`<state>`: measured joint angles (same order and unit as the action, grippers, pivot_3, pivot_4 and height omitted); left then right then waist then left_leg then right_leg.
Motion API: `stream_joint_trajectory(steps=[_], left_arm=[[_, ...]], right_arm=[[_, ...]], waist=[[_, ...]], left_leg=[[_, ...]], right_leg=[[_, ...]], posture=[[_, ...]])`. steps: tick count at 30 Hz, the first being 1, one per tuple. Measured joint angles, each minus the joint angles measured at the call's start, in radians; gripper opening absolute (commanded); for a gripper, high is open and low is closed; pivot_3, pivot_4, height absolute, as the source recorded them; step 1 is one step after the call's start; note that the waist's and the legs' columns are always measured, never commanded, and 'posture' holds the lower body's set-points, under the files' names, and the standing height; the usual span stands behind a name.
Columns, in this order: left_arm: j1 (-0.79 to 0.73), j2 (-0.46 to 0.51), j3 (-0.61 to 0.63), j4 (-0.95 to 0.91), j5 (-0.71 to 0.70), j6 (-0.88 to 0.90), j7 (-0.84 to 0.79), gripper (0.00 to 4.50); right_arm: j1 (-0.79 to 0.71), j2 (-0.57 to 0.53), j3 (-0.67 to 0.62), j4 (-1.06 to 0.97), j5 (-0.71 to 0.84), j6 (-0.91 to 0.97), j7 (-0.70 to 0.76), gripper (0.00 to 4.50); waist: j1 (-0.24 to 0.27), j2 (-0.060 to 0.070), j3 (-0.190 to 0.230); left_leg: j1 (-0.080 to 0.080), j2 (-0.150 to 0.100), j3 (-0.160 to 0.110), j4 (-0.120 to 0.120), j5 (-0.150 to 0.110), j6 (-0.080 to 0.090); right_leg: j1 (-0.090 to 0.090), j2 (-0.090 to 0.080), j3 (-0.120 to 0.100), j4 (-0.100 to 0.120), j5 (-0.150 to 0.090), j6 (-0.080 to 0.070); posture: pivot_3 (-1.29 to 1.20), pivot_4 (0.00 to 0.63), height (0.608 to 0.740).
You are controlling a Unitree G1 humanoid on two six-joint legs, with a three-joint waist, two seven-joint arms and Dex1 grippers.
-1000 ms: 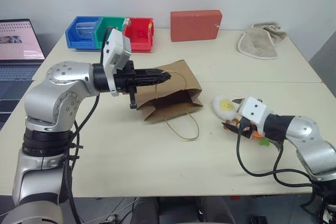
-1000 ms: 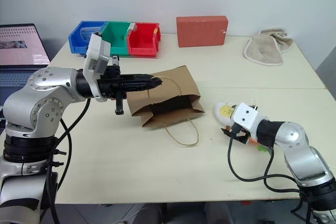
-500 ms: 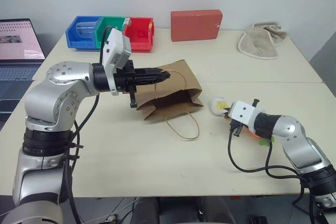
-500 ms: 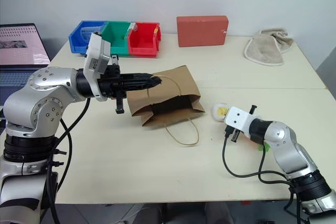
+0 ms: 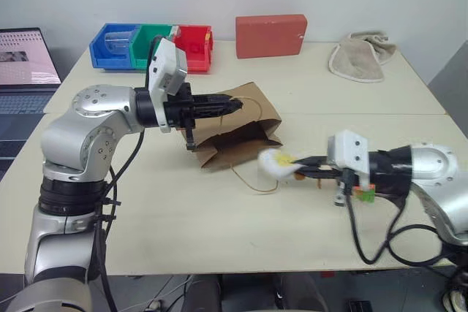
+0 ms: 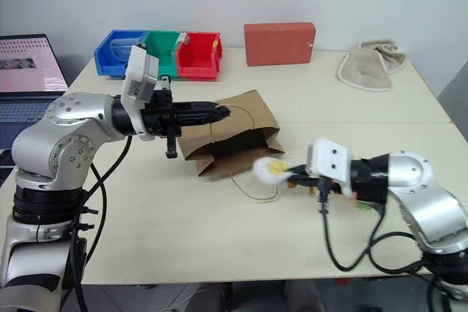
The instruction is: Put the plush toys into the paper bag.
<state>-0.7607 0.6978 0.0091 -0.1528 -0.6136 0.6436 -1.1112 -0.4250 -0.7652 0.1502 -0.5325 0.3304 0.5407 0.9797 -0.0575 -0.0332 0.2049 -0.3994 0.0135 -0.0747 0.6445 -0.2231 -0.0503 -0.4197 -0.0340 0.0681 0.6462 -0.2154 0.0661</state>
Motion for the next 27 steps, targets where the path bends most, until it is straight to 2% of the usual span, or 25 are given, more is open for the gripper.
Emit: stream_joint_trajectory(steps=[2,9,13,19,22,27], left_arm=[[-0.002,-0.007,-0.005,-0.001,-0.002,0.002,-0.002,0.0],[-0.01,-0.014,-0.005,-0.009,-0.008,0.007,-0.004,0.0],[-0.01,-0.015,-0.005,-0.013,-0.015,0.011,0.001,0.0],[-0.015,-0.021,-0.004,-0.024,-0.033,0.028,0.013,0.0],[-0.029,-0.023,-0.003,-0.022,-0.039,0.031,0.019,0.0],[-0.032,-0.023,-0.001,-0.007,-0.04,0.03,0.025,0.0]], right_arm=[[-0.05,0.085,0.076,0.034,-0.047,0.012,-0.062,0.01],[-0.196,0.281,0.253,0.25,-0.252,-0.016,-0.218,0.01],[-0.225,0.358,0.307,0.357,-0.334,-0.048,-0.271,0.01],[-0.275,0.506,0.303,0.478,-0.426,-0.087,-0.401,0.01],[-0.273,0.531,0.304,0.501,-0.441,-0.114,-0.421,0.74],[-0.268,0.53,0.299,0.505,-0.459,-0.132,-0.427,2.48]], waist=[[0.0,0.0,0.0],[0.002,0.0,0.0],[0.002,0.0,0.0],[0.001,0.0,0.0],[0.004,0.0,0.0],[0.001,0.0,0.0]], left_leg=[[0.0,0.0,0.0,0.0,0.0,0.0],[-0.001,0.0,-0.001,-0.003,0.0,0.0],[-0.001,0.0,-0.001,-0.003,0.0,0.0],[-0.001,0.0,-0.002,-0.003,0.0,0.0],[-0.001,0.0,-0.002,-0.003,0.0,0.0],[-0.001,0.0,-0.002,-0.003,0.0,0.0]], right_leg=[[0.0,0.0,0.0,0.0,0.0,0.0],[-0.001,0.0,-0.001,0.0,0.001,0.002],[-0.001,0.0,-0.001,0.0,0.001,0.001],[-0.001,0.0,-0.001,0.0,0.001,0.001],[-0.001,0.0,-0.002,0.0,0.001,0.001],[-0.001,0.0,-0.002,0.001,0.001,0.001]], posture=[[0.0,0.15,0.74],[0.0,0.15,0.74],[0.0,0.15,0.74],[0.0,0.15,0.74],[0.0,0.15,0.74],[0.0,0.15,0.74]])
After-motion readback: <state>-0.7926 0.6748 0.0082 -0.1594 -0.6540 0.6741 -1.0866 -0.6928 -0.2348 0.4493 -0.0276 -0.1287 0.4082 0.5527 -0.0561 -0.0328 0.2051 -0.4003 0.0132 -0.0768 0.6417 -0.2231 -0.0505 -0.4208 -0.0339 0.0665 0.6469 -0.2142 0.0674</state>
